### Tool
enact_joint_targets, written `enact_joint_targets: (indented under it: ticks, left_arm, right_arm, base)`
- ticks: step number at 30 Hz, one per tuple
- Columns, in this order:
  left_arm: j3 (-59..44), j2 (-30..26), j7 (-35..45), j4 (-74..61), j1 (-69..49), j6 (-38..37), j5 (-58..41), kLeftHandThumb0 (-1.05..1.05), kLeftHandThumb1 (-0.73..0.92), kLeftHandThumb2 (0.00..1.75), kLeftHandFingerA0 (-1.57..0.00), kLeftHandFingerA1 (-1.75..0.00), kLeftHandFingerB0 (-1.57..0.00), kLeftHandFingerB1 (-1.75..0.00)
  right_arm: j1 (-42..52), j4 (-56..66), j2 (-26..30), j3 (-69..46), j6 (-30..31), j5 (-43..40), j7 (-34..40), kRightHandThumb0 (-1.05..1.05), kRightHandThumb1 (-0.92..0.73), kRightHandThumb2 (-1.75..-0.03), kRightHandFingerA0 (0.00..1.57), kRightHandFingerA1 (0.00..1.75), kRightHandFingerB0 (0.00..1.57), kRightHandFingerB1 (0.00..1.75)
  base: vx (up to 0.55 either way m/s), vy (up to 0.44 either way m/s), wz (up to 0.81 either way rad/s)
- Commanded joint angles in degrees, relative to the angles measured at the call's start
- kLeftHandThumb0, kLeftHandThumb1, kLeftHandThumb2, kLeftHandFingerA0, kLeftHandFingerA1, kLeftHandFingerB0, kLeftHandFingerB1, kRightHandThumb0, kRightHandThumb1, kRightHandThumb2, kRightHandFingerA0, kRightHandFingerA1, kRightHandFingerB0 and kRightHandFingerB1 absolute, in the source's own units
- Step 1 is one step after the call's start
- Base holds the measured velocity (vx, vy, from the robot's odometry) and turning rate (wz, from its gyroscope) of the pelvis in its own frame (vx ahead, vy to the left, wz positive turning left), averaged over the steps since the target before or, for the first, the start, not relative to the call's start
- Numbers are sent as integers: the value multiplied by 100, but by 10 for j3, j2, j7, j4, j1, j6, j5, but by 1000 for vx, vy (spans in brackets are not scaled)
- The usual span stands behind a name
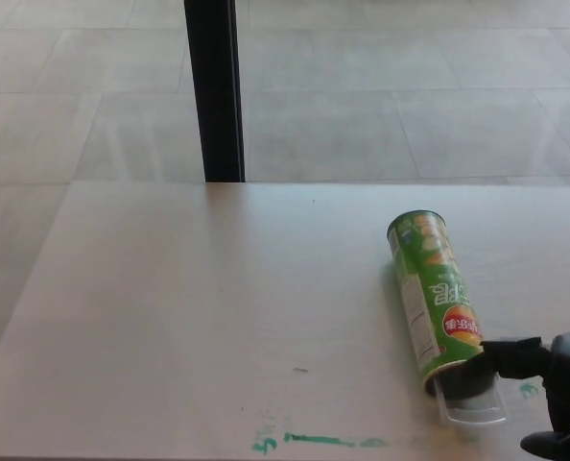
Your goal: Use the finger on the right hand of the robot to pull out the chips tray kept inside a container in the middle of the desk
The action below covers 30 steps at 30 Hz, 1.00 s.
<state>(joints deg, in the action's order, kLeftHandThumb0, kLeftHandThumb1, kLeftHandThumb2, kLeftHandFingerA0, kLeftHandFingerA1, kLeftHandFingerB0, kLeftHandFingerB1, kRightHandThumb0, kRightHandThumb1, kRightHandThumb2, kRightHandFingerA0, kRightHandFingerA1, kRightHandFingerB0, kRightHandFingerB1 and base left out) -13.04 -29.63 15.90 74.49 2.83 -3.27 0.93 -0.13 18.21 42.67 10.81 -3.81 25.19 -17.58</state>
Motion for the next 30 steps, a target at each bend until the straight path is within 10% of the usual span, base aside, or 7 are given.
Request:
enact_joint_targets:
  ticks: [1, 30]
  left_arm:
    - [-3, -10, -3, 3, -2, -7, -4, -58, 70, 61, -52, -60, -55, -51]
    - [-25, -7, 9, 4, -1, 0, -17, -58, 68, 60, -52, -60, -64, -70]
  right_arm:
    - [0, -20, 9, 7, -31, 37, -9, -15, -51, -55, 98, 107, 45, 44]
    - [-54, -118, -36, 46, -13, 150, 0, -21, -54, -56, 93, 105, 42, 42]
  base:
    - [0, 0, 0]
    - [0, 0, 0]
